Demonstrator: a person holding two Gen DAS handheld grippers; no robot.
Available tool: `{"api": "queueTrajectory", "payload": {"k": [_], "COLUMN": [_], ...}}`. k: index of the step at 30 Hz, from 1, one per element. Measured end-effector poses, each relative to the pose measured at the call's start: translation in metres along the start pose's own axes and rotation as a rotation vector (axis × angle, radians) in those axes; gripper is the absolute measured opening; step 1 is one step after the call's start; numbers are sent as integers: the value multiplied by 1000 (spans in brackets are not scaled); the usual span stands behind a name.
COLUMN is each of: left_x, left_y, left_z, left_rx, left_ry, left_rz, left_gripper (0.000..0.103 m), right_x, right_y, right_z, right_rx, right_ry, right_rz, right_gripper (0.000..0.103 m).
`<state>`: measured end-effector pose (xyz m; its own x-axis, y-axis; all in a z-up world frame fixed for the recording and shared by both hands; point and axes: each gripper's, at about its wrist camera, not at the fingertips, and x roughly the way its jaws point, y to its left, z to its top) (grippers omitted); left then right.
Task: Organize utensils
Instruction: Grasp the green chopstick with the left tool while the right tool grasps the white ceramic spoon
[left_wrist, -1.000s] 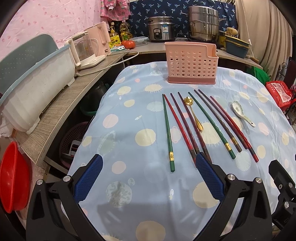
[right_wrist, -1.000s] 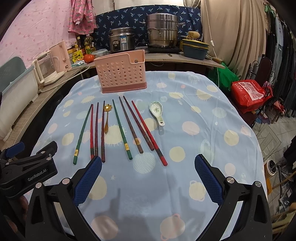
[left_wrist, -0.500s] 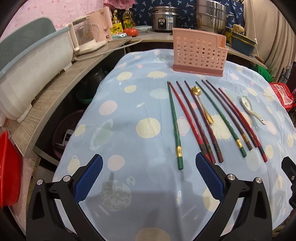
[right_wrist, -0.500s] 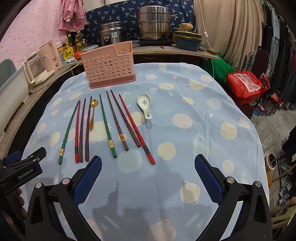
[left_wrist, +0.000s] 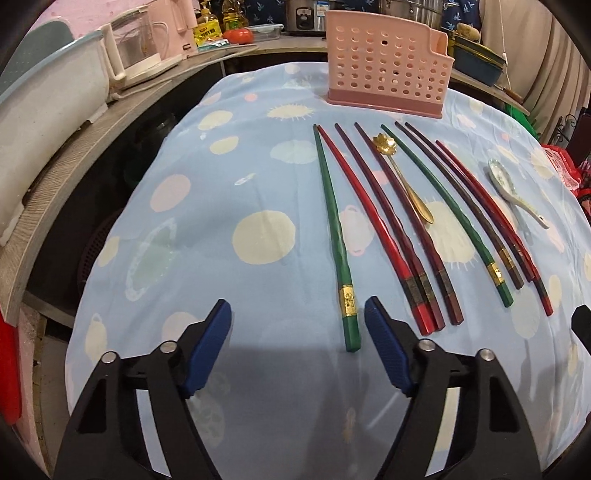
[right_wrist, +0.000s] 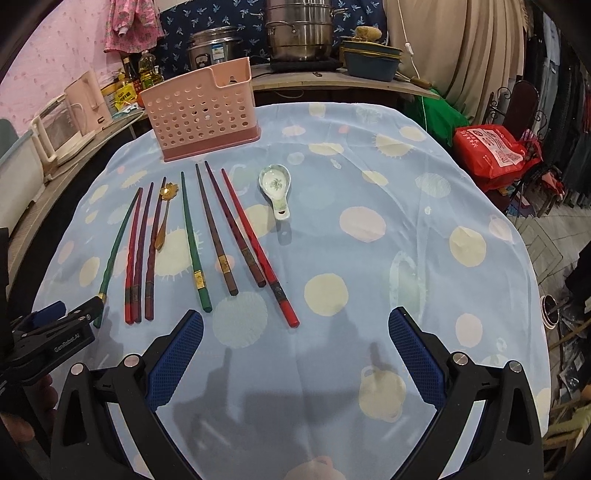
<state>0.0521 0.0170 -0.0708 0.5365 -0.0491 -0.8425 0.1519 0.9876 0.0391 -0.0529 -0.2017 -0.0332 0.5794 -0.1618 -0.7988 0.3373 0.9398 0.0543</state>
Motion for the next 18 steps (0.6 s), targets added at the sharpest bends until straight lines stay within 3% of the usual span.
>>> {"api": "queueTrajectory", "payload": {"k": [4, 7, 9, 11, 16, 18], "left_x": [8, 9, 8, 8, 5, 5], "left_y": [-2, -4, -3, -2, 2, 3], "left_z": [2, 3, 4, 4, 5, 5], "left_rx": [10, 20, 28, 29, 16, 14], "left_ry": [12, 8, 8, 13, 20, 23], "left_rz": [-23, -51, -73, -94, -126, -129], "left_gripper": [55, 36, 17, 7, 7, 7], "right_x": [8, 14, 17, 20, 31, 38], "right_y": [3, 5, 5, 5, 2, 1], "right_z": [3, 8, 13, 21, 45, 55], "right_rx": [-4, -7, -3, 1, 4, 12], "right_ry": [9, 13, 14, 3, -33, -27], "right_rz": [6, 10, 13, 17, 6, 10], "right_gripper": [96, 96, 96, 96, 88, 77]}}
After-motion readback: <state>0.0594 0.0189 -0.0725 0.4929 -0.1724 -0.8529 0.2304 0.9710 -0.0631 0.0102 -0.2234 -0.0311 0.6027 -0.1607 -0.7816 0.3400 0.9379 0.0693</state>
